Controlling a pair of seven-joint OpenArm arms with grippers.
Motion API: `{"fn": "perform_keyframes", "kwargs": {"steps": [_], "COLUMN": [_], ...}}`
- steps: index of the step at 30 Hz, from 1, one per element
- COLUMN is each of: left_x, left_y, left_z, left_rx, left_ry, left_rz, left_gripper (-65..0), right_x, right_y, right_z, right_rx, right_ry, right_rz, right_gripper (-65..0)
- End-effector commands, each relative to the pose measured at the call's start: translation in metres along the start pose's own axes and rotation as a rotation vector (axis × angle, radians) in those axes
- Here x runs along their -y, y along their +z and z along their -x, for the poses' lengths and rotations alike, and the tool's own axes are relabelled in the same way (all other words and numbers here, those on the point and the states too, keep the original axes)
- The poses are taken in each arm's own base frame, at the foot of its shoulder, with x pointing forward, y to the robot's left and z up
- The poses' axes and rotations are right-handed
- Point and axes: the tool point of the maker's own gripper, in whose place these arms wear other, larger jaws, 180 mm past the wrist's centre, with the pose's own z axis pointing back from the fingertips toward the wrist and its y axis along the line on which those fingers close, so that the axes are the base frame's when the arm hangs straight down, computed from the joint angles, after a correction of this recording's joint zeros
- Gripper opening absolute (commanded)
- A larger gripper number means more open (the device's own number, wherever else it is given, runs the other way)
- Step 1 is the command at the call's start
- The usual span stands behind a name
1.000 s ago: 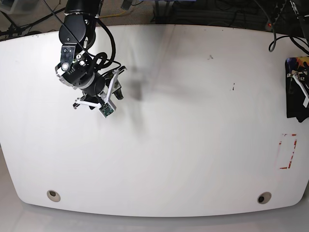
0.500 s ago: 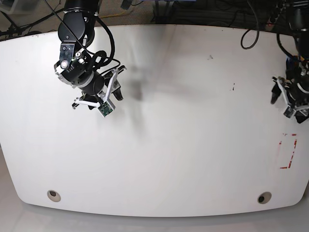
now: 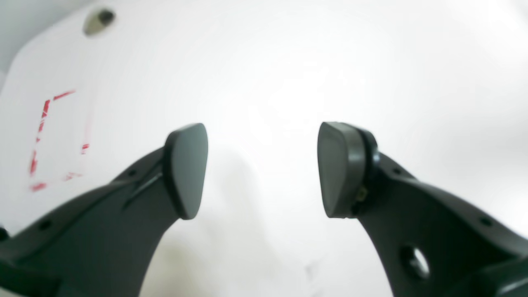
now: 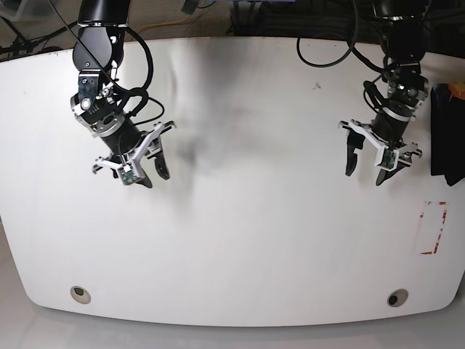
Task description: Fold the T-shirt properly
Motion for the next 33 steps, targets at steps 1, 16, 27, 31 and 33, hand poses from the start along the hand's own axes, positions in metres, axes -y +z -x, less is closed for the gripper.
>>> {"fn": "perform_keyframes", "kwargs": {"steps": [1,16,27,31,33], "left_x": [0.006,0.065,0.110,0.117,0.118], "left_y": [0.003,0.106,0.221,0.252,0.263], "left_z": [-0.006,0.052,0.113,0.124,0.129], "left_rx": [0.064,-0.047,-0.367,-0.446,-0.475], "left_ry": [0.055,0.210,0.272,0.307,0.334], "left_rz": [-0.055,-0.114,-0.075,-0.075,-0.081], "left_gripper": [-26.8,-26.8,-26.9,-27.1,-27.1], "right_x": [0.027,0.006,-0.058,-0.078,-0.086], "right_y": [0.007,0.079,0.156,0.187,0.202], "right_z": [0.004,0.083,0.134,0.156,0.168], "right_rx": [0.077,0.066,-0.080,-0.173,-0.224], "right_ry": [-0.045,-0.195,-0.382,-0.424,-0.436], "right_rz": [0.077,0.173,0.143,0.129,0.126], "right_gripper": [-43.1,-42.8,-43.1,-43.1,-43.1]}}
